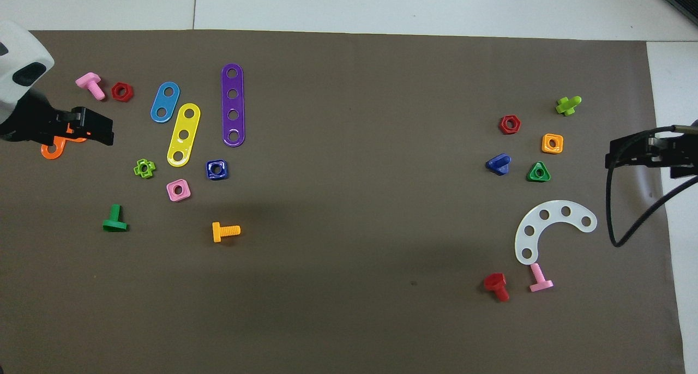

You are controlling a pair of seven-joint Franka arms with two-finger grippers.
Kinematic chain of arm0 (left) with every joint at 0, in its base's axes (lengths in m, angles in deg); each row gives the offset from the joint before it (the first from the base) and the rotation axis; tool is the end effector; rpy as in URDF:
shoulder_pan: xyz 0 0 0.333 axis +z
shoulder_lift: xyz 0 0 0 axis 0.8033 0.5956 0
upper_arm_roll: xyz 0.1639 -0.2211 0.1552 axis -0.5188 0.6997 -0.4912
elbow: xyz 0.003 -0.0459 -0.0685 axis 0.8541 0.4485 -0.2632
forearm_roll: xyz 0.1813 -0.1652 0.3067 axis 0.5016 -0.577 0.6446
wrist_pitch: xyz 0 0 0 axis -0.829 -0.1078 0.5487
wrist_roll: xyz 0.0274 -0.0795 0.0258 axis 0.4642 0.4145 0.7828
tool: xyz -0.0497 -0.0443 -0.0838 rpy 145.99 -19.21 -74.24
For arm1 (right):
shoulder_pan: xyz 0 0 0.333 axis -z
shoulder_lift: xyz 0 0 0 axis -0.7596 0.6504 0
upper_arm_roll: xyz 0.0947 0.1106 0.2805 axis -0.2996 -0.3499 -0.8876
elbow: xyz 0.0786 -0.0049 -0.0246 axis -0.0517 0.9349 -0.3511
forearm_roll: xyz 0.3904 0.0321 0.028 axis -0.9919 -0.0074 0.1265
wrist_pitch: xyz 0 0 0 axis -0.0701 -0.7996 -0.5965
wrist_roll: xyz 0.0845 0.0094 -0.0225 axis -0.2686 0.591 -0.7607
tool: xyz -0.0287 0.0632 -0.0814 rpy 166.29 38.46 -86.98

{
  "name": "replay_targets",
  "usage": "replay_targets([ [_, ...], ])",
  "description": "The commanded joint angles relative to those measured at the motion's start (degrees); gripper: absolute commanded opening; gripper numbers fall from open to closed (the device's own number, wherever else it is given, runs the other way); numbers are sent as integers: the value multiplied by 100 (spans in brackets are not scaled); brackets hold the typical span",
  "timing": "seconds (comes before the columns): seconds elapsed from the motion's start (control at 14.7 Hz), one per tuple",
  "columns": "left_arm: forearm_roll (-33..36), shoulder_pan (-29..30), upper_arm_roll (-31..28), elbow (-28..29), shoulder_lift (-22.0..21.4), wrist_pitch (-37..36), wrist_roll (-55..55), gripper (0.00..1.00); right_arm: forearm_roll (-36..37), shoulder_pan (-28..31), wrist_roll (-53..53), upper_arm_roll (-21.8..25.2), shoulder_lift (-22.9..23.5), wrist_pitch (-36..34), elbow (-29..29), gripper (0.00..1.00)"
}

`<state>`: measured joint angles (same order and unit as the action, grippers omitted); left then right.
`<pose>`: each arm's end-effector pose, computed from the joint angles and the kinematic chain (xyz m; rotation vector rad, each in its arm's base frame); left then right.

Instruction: Unscrew and place screws in storage area

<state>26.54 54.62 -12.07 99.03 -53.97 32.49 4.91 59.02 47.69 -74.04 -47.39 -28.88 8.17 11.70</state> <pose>0.5906 -0.0403 0.5814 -3.1355 0.0884 0.0460 0.5440 -0.0078 0.6291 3.1068 -0.2686 -0.0194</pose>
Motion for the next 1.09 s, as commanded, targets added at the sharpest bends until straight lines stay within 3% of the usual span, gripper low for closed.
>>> replay_targets([
  [0.0,-46,40,-7,176,-195,-85,-8,100,7,69,-177,-60,40,109,-11,100],
  [0.34,-37,40,-7,123,-203,-50,19,100,51,60,-177,-69,128,-214,-309,100],
  [0.75,-46,111,1,632,-432,144,1,100,43,69,-168,-69,84,-197,-222,100],
  [1.02,-46,180,1,668,-458,153,-7,100,43,86,-160,-69,66,-223,-213,100],
])
